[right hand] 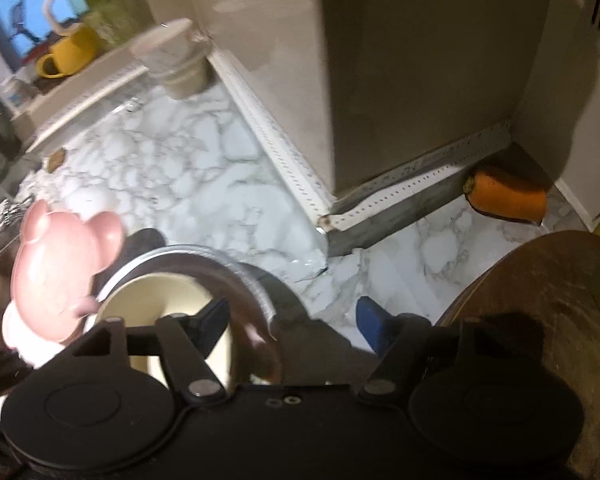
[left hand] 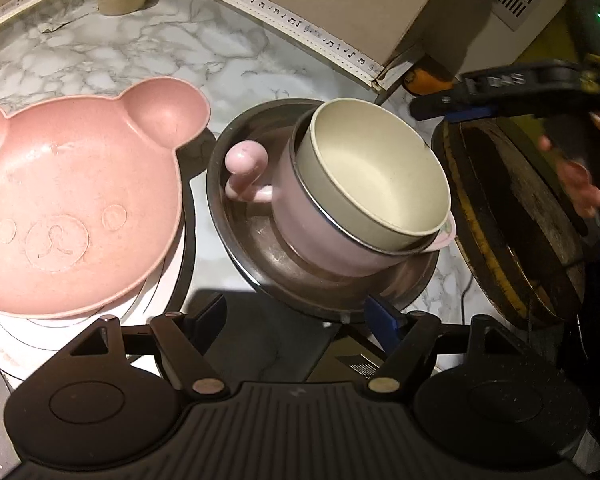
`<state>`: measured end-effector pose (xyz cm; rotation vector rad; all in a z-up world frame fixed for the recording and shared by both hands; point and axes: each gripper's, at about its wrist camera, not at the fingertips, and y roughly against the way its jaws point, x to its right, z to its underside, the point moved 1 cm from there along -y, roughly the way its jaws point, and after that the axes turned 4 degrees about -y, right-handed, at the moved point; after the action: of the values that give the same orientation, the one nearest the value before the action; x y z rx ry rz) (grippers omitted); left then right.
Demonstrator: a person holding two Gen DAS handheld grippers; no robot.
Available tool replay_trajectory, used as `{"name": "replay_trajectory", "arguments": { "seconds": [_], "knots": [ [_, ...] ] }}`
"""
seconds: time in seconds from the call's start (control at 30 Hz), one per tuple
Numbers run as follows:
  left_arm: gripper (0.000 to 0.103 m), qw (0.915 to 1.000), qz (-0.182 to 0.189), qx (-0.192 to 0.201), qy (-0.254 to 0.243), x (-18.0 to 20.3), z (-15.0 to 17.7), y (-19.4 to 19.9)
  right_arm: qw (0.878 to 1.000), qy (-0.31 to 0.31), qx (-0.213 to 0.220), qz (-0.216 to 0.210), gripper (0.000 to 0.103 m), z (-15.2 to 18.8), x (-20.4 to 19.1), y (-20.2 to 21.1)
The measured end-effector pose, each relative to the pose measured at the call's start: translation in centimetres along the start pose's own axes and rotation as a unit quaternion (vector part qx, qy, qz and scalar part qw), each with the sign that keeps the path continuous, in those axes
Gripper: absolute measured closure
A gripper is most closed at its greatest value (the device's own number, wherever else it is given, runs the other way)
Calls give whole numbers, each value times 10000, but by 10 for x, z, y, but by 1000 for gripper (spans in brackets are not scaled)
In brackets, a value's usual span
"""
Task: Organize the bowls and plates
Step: 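Close the left gripper on the steel bowl rim, then lift the steel bowl stack with the left gripper onto the pink bear plate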
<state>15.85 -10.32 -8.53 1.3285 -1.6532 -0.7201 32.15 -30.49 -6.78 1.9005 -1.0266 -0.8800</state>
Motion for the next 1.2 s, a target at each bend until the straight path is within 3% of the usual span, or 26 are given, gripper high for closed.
{"name": "replay_trajectory", "arguments": {
  "seconds": [0.1,0.23,0.77,1.2],
  "knots": [
    [36,9999,-22,-41,112,-5,-2,-4,9999,-66,-91,-71,39,-9,4,-14],
    [38,9990,85,-114,412,-14,-2,-9,9985,-293,-338,-306,51,-20,6,-34],
    [68,9917,718,-350,1005,-29,-6,-25,9936,11,-814,-788,77,-25,-12,-61],
    [78,9919,607,-364,1055,-27,-7,-34,9917,15,-942,-873,81,-21,-4,-61]
  ]
}}
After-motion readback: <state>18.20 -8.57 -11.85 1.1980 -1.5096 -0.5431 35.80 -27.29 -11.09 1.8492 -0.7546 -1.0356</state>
